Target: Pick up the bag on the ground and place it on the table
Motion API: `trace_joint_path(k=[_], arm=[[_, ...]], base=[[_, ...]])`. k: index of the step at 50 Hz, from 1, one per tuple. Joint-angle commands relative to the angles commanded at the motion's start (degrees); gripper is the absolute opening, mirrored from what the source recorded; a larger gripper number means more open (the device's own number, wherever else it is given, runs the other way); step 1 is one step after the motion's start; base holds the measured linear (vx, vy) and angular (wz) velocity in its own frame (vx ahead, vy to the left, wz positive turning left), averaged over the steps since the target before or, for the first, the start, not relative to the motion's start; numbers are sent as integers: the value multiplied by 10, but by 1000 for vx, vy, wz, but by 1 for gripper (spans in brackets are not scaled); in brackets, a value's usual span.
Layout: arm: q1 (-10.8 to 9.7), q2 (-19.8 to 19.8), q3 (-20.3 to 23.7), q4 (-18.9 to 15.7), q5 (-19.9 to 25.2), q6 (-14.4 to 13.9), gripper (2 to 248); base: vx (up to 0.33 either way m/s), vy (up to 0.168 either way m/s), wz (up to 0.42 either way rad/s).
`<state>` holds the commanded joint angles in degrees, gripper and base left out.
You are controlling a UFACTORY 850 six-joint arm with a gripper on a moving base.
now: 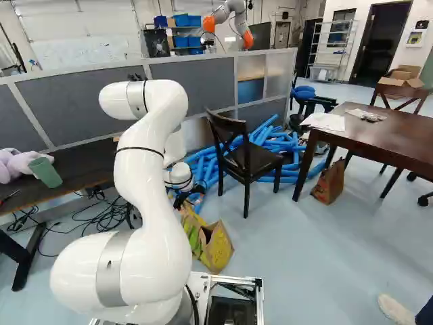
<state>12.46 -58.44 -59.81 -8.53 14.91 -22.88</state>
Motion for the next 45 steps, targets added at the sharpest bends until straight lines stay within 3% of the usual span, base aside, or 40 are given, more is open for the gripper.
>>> trace_joint_path(k=[45], arm=[[22,-108,-102,0,-52,0,247]], base=[[0,0,0]])
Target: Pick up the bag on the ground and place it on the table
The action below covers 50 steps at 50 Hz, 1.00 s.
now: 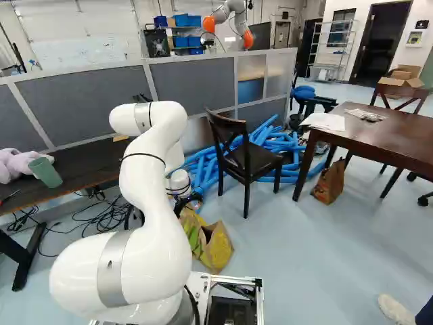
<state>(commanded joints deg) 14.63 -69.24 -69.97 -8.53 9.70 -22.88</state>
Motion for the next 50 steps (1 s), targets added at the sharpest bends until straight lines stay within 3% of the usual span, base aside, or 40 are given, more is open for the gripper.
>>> trace_joint_path(k=[50], arm=[[-3,-113,-108,0,-47,0,247]], base=[[0,0,0]])
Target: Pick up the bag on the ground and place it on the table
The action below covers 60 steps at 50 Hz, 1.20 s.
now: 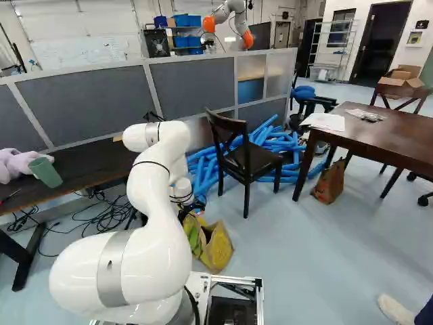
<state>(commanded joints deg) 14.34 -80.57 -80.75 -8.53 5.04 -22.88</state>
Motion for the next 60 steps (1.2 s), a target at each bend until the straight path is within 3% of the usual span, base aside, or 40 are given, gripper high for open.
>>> trace_joint_path(k=[40,53,54,58,59,60], arm=[[0,-88,-83,0,-8,0,247],[0,-96,-91,0,-8,0,247],[0,-96,-91,0,-8,0,233],[0,-96,-91,0,-8,0,233],[0,-96,-91,0,-8,0,196],[0,-96,-91,0,-8,0,196]], base=[[0,0,0],[0,0,0],[0,0,0],[0,0,0],[0,0,0],[0,0,0]])
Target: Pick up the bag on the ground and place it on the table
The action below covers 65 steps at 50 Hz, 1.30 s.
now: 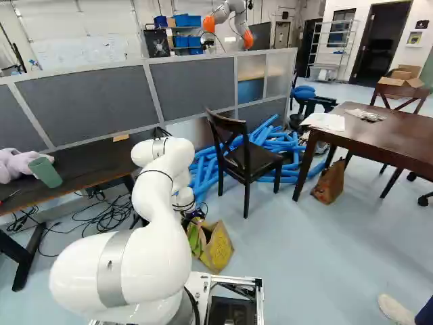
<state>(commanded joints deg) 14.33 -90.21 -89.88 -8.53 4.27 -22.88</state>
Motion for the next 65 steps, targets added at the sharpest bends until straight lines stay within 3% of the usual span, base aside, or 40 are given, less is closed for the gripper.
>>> trace_joint_path(k=[4,5,9,10,14,15,19,20,25,26,43,65], arm=[[0,0,0,0,0,0,196],[0,0,0,0,0,0,158],[0,0,0,0,0,0,158],[0,0,0,0,0,0,121],[0,0,0,0,0,0,121],[0,0,0,0,0,0,83],[0,0,0,0,0,0,83],[0,0,0,0,0,0,46],[0,0,0,0,0,0,46],[0,0,0,0,0,0,22],[0,4,4,0,0,0,22],[0,49,47,0,0,0,22]], base=[[0,0,0],[0,0,0],[0,0,0],[0,0,0],[0,0,0],[0,0,0],[0,0,0],[0,0,0],[0,0,0],[0,0,0],[0,0,0],[0,0,0]])
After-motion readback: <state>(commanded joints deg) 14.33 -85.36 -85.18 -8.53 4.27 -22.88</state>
